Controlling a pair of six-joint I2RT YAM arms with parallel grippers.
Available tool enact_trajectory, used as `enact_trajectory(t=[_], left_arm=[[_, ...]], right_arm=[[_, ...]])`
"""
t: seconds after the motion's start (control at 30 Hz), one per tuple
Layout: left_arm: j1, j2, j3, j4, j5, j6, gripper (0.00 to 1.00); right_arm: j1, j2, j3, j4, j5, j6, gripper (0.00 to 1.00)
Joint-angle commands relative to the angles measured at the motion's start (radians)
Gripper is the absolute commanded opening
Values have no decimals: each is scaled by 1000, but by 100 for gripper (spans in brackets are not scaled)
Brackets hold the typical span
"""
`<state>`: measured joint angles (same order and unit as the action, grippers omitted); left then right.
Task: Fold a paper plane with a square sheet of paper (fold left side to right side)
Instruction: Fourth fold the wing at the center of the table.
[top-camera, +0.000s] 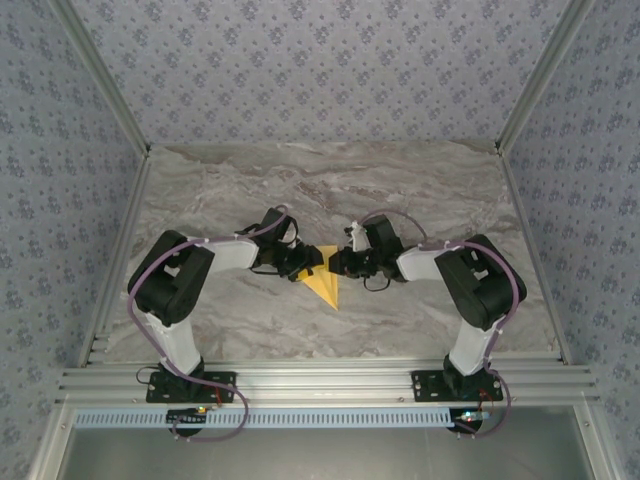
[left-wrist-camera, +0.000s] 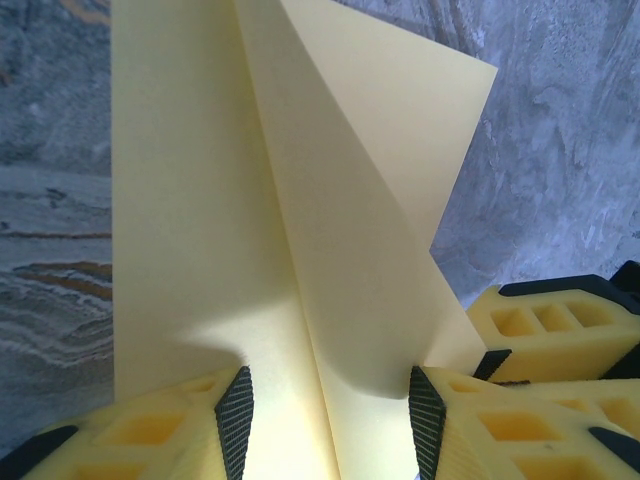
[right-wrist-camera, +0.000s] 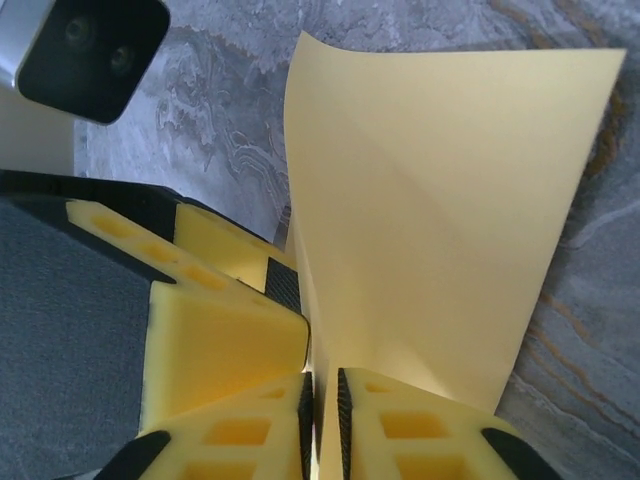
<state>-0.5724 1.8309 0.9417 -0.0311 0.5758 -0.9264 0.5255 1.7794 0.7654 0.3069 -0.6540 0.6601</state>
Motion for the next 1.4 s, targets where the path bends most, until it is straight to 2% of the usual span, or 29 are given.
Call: enact_trajectory(t=[0.0,0.4,0.97,1.37], left_arm=[[-5,38,5,-30,-28,16,48],[-6,37,4,-33,-28,18,48],[-6,40,10,-41,-27,22,48],[-6,42,16,-47,-27,26,48]], right_arm=[[-12,7,30,-59,15,-23,13],[-31,14,59,-199,86,-119,11],[-16,52,77,-166,53,-101,11],[-10,23,79,-163,53,-104,11]])
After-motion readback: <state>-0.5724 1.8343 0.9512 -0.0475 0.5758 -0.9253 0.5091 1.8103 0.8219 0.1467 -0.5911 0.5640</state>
